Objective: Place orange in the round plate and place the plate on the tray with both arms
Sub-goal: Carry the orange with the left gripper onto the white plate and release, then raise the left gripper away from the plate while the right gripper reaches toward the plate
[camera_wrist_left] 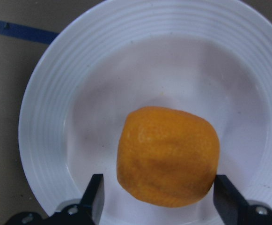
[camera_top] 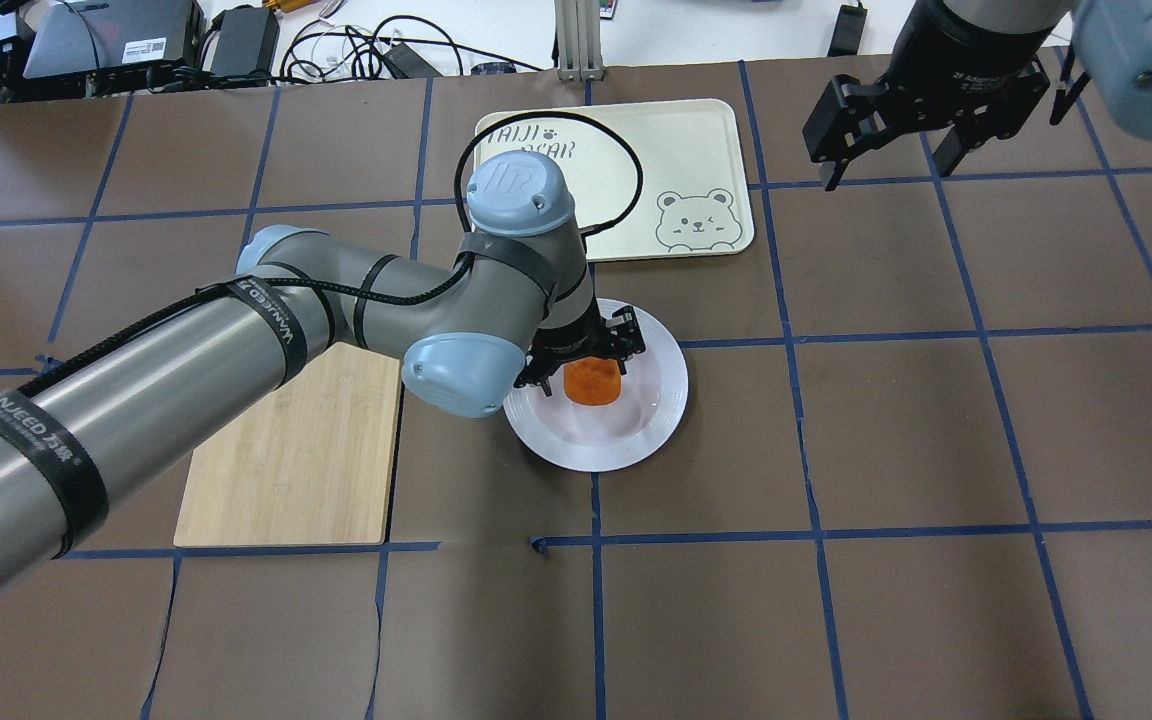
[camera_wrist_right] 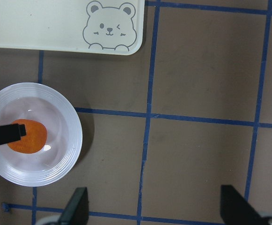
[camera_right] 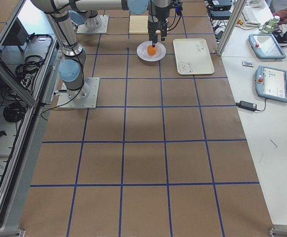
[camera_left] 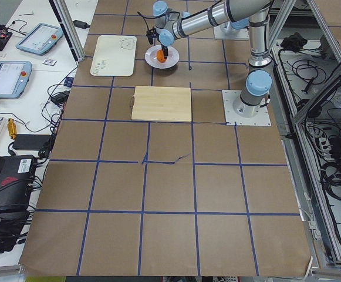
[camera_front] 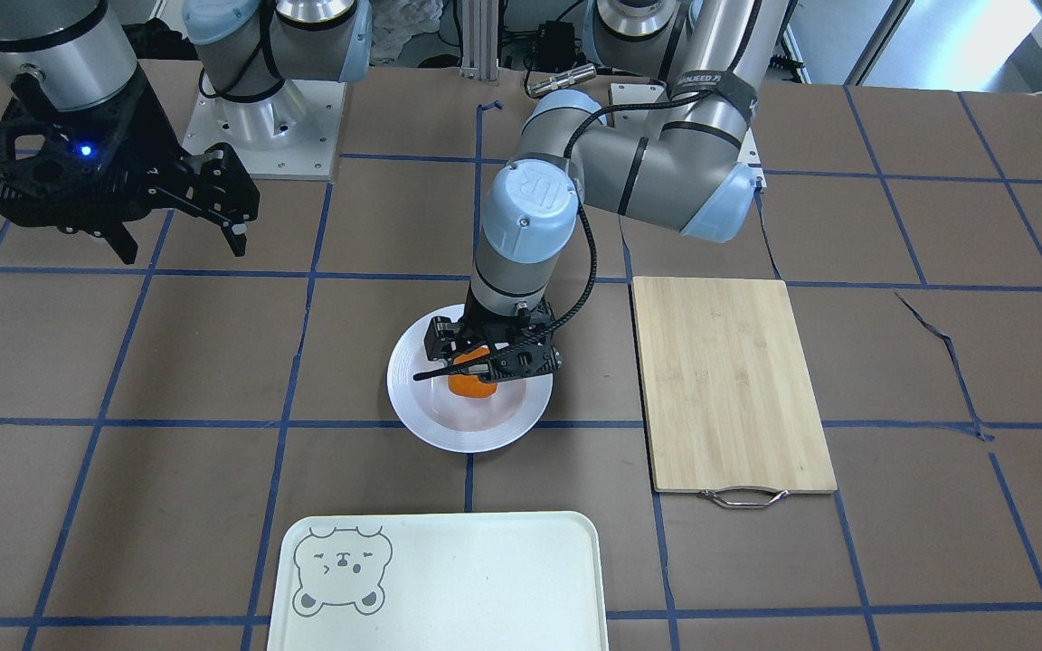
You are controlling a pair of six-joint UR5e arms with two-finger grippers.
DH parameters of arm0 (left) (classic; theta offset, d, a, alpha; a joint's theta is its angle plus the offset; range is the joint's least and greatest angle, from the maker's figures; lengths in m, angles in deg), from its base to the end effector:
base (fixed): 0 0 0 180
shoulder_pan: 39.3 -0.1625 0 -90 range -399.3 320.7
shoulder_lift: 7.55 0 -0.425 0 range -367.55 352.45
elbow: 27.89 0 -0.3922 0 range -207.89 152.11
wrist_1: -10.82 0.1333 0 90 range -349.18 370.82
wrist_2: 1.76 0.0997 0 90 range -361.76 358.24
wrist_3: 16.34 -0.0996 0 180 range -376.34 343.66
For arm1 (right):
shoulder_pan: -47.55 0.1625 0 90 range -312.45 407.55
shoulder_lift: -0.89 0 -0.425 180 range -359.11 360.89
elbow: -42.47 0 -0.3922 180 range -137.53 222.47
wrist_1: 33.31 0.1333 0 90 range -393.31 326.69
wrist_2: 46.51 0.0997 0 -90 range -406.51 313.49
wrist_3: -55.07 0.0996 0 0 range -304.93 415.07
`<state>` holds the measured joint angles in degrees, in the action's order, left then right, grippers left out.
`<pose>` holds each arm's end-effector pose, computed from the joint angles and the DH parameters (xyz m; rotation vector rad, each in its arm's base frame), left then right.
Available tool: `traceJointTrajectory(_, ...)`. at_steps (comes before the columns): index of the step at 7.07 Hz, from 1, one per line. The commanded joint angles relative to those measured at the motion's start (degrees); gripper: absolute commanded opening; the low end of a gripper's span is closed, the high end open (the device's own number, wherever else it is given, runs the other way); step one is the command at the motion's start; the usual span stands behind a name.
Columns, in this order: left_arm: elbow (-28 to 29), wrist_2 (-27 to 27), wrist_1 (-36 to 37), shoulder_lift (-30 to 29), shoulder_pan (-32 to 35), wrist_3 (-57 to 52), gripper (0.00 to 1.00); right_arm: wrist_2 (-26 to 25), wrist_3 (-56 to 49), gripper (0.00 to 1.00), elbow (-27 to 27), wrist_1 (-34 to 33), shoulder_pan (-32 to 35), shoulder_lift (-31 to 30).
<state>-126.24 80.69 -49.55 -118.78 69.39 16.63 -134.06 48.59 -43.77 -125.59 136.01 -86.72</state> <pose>-0.3293 -0.5165 0.2664 0.3755 -2.9980 -0.0857 0.1237 -0.5192 0.5035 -0.1358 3.0987 -0.1032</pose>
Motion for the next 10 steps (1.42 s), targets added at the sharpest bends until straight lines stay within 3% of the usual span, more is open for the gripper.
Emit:
traceJointTrajectory(1,7.2,-0.4,-12.5,2.7,-7.0,-11.3,1.0,7.1,0.2,1.0,-0.9,1.7,-0.6,4.8)
traceJointTrajectory(2,9.5,-0.4,-17.9,4.3,-10.5,-16.1,1.0,9.0,0.6,1.0,-1.4,1.5,-0.2,7.2)
traceJointTrajectory(4,14.6,0.0,-27.7,7.4,-15.8,-20.0,1.0,20.8,4.4,1.0,-6.8,-1.8,0.0,9.4)
traceJointTrajectory(5,17.5,1.4,-31.2,9.1,-15.6,-20.0,1.0,21.5,7.2,1.0,-12.4,-10.9,0.2,9.4)
traceJointTrajectory(7,16.7,4.3,-31.5,15.3,-15.0,-24.8,1.0,23.3,8.7,1.0,-27.6,-36.2,1.2,10.9)
traceJointTrajectory(8,15.8,6.2,-31.4,17.9,-15.0,-27.5,1.0,28.4,12.9,1.0,-31.7,-42.7,1.2,12.0)
traceJointTrajectory(10,12.2,6.4,-31.2,20.7,-15.4,-25.2,1.0,29.1,14.7,1.0,-32.6,-50.7,1.3,17.0)
